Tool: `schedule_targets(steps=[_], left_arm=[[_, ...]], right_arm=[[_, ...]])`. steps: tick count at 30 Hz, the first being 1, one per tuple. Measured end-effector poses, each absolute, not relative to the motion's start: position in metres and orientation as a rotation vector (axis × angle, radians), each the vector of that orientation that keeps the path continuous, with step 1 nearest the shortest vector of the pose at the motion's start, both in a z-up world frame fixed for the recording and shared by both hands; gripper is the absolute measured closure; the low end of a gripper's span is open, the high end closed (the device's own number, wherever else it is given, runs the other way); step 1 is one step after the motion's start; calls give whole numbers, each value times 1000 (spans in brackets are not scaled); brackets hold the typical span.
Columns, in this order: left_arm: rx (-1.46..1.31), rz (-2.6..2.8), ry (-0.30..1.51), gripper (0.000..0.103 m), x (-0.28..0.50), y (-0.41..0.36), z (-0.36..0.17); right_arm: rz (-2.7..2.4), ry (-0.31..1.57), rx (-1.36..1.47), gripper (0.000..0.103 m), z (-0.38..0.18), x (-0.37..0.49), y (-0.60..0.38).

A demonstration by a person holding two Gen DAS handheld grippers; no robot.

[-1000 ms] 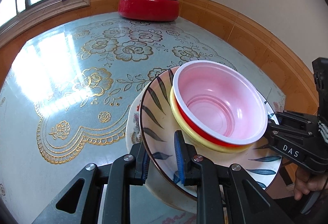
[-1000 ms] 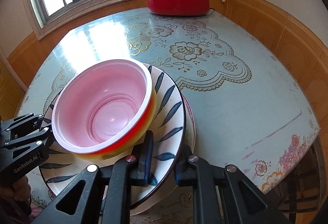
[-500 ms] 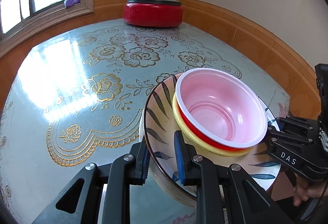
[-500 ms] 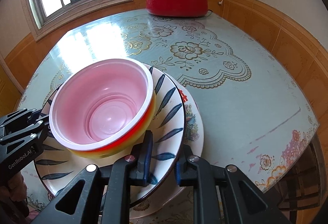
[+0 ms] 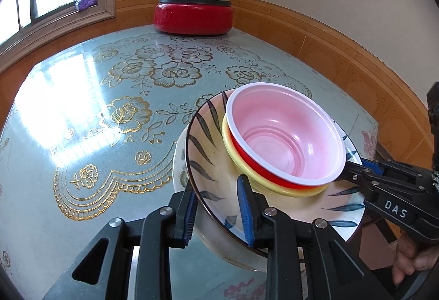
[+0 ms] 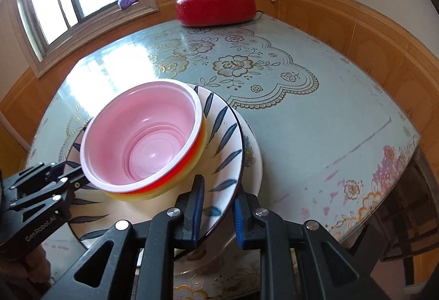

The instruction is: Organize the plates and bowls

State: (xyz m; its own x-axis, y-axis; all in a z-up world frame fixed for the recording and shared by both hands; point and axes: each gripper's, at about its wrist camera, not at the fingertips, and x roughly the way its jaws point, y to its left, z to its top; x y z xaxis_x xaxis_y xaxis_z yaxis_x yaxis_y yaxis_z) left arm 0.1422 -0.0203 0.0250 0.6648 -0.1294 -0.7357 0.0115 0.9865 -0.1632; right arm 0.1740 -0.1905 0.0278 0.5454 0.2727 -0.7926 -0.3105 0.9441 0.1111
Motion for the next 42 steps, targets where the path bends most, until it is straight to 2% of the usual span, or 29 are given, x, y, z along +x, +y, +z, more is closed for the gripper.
schedule_targets(steps=[14, 20, 34, 37, 42], left_arm=[[-255, -127, 770, 70, 110, 9, 38], [-269, -125, 758, 70, 94, 21, 42], [-267, -106, 854, 72, 90, 21, 15], [-258, -97, 855, 73, 92, 20, 14], [-253, -95, 854, 73, 93, 20, 14]], right_arm=[[404, 838, 122, 81, 50, 132, -211], [488, 815, 67, 81, 54, 108, -201], [584, 969, 134, 81, 15, 93, -201], [587, 987, 213, 74, 10, 97, -206], [588, 1015, 293, 74, 1, 107, -207]])
